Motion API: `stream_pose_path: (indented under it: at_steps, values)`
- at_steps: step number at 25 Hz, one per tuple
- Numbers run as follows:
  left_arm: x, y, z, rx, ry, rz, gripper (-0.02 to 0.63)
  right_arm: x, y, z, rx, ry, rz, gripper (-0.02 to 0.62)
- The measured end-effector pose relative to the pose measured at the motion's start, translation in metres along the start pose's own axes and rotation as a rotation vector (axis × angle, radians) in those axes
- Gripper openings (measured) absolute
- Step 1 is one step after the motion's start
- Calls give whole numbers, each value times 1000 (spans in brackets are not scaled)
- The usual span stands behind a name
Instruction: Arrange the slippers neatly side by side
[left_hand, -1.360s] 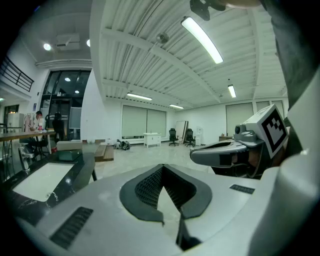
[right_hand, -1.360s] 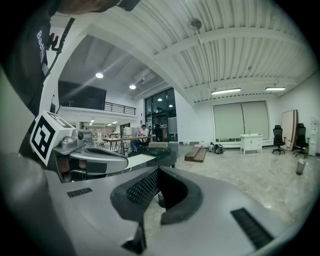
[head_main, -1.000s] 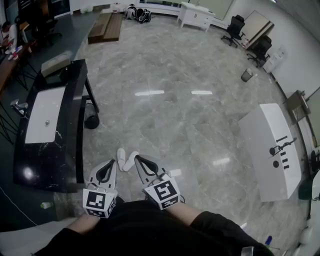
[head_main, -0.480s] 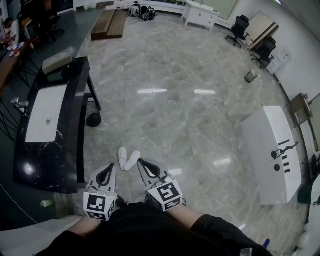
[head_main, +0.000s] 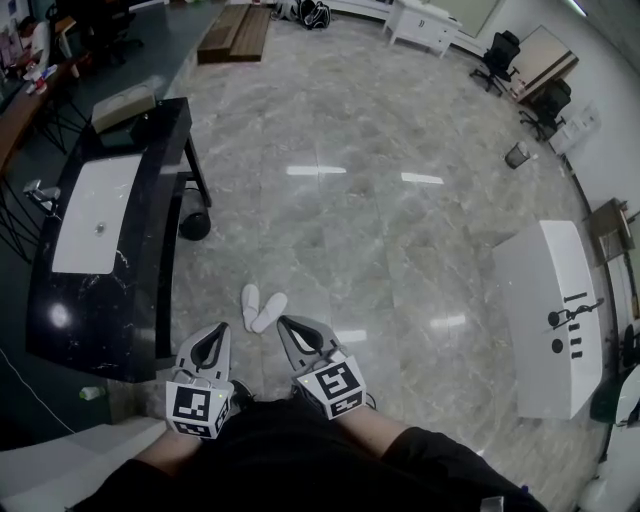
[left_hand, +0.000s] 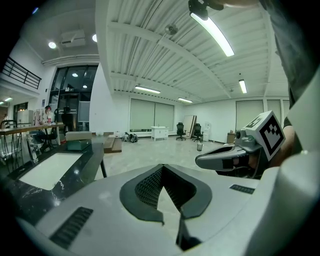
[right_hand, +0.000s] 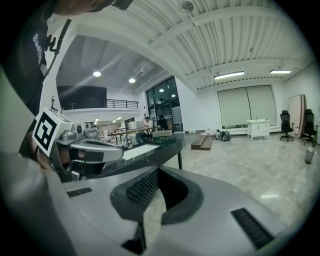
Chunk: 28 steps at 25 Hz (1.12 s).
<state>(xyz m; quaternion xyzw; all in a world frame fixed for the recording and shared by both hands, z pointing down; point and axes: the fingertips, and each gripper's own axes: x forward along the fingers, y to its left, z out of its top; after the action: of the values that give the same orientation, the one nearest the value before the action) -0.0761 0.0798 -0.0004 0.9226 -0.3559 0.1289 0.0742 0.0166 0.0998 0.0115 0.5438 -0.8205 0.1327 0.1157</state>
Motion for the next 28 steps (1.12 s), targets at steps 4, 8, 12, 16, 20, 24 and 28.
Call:
stream_pose_path:
  at_steps: [4, 8, 12, 16, 20, 24, 28]
  values:
    - [8, 3, -5, -2, 8, -1, 0, 9, -1, -12, -7, 35, 26, 0]
    - [16, 5, -12, -5, 22, -2, 0, 18, -8, -27, 8, 69, 21, 0]
    - [25, 10, -25, -15, 40, 6, 0, 27, -11, -37, 20, 85, 21, 0]
    - [33, 14, -33, -28, 47, 8, 1, 35, -13, -46, 15, 103, 30, 2]
    - [41, 18, -41, -38, 50, 12, 0, 43, -19, -60, 25, 121, 28, 19]
    - [50, 23, -54, -46, 53, 18, 0, 51, -23, -78, 41, 139, 26, 32]
    - [61, 29, -73, -56, 50, 31, 0, 63, -31, -101, 43, 149, 21, 32]
